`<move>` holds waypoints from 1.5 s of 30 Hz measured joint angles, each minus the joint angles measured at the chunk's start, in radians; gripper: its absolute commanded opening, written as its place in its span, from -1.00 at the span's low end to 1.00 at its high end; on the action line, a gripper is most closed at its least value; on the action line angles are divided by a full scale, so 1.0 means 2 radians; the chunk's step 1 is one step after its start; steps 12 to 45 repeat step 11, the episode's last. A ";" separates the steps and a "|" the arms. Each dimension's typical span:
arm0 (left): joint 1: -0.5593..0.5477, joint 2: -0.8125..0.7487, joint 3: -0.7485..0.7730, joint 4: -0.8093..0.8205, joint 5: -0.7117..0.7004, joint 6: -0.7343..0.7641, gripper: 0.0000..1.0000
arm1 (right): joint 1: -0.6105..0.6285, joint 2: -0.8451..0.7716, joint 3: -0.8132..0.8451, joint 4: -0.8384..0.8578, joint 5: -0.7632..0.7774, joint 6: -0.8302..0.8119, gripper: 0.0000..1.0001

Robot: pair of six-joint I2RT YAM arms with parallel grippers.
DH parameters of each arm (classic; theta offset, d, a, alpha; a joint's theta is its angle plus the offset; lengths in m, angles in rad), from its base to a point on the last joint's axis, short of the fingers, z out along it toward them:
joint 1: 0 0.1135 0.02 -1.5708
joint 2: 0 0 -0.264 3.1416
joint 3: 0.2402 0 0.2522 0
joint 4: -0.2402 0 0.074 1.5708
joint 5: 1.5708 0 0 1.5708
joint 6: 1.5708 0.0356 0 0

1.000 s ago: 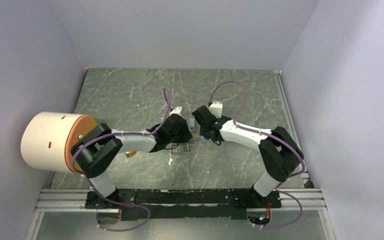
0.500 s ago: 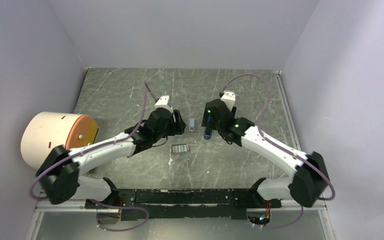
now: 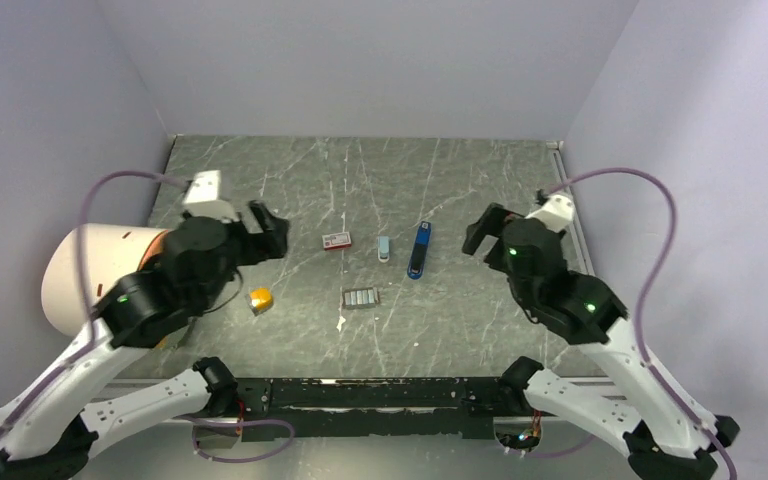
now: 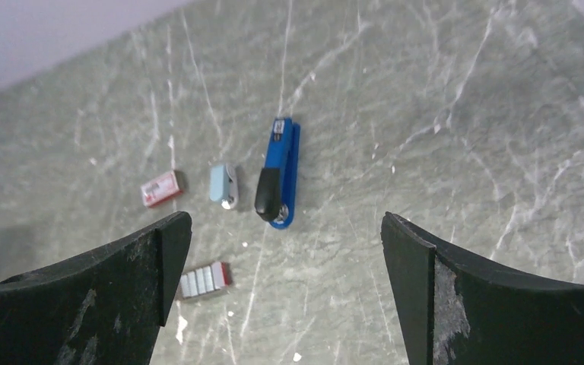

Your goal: Load the staples into the stapler

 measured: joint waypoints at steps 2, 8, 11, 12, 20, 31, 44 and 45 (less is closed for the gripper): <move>0.000 -0.019 0.031 -0.035 -0.019 0.004 0.82 | 0.000 -0.021 0.024 -0.021 0.013 -0.001 1.00; 0.000 -0.064 0.094 -0.104 -0.050 0.015 0.82 | 0.000 -0.034 0.081 -0.053 0.040 -0.005 1.00; 0.000 -0.069 0.096 -0.124 -0.053 0.017 0.82 | 0.000 -0.030 0.083 -0.056 0.042 -0.011 1.00; 0.000 -0.069 0.096 -0.124 -0.053 0.017 0.82 | 0.000 -0.030 0.083 -0.056 0.042 -0.011 1.00; 0.000 -0.069 0.096 -0.124 -0.053 0.017 0.82 | 0.000 -0.030 0.083 -0.056 0.042 -0.011 1.00; 0.000 -0.069 0.096 -0.124 -0.053 0.017 0.82 | 0.000 -0.030 0.083 -0.056 0.042 -0.011 1.00; 0.000 -0.069 0.096 -0.124 -0.053 0.017 0.82 | 0.000 -0.030 0.083 -0.056 0.042 -0.011 1.00; 0.000 -0.069 0.096 -0.124 -0.053 0.017 0.82 | 0.000 -0.030 0.083 -0.056 0.042 -0.011 1.00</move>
